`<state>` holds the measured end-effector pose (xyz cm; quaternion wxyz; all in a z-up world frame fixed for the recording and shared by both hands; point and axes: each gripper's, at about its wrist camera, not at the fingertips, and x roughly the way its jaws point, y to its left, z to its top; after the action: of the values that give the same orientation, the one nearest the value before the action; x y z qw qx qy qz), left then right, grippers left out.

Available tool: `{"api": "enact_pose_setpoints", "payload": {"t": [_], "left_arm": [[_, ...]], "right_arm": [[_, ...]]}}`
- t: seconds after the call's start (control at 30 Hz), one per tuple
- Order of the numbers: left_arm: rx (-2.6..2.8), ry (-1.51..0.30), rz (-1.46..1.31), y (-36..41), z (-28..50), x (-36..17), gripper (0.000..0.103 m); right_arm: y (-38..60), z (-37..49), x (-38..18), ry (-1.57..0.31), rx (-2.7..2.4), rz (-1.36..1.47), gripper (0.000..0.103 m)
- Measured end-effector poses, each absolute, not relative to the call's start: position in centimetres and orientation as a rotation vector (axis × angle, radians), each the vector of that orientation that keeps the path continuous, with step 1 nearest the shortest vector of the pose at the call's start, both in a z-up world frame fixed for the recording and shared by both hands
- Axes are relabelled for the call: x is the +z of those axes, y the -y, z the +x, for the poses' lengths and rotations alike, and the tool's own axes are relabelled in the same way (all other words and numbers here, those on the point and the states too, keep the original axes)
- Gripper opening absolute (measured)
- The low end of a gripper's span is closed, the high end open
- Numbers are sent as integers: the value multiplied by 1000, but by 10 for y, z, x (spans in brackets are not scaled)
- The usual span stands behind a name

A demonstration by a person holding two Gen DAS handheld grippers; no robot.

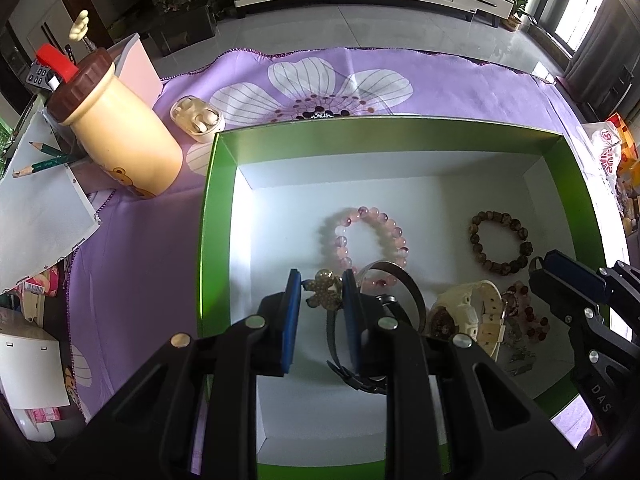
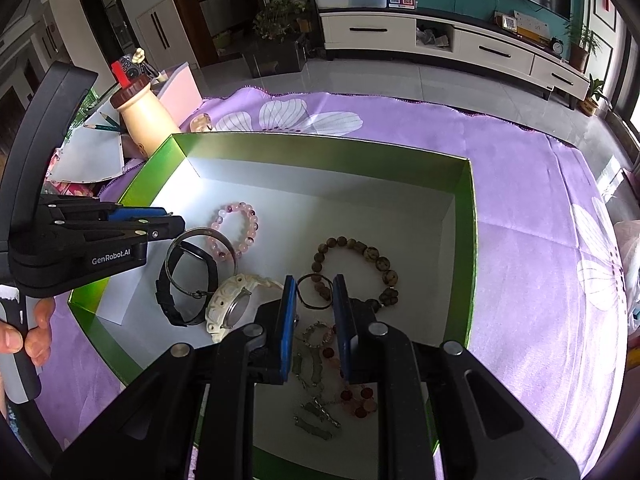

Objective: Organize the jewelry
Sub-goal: 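Open both tools to release the held pieces inside the box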

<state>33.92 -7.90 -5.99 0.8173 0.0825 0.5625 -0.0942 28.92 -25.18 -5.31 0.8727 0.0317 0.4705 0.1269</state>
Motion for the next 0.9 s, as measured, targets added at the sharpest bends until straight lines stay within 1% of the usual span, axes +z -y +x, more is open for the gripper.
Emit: {"api": "enact_pose_setpoints", "payload": {"t": [0.9], "left_arm": [[-198,-1204,211,80,341,-65,21]], "right_arm": [[253,293,-61,-1011,245,48,18]]}}
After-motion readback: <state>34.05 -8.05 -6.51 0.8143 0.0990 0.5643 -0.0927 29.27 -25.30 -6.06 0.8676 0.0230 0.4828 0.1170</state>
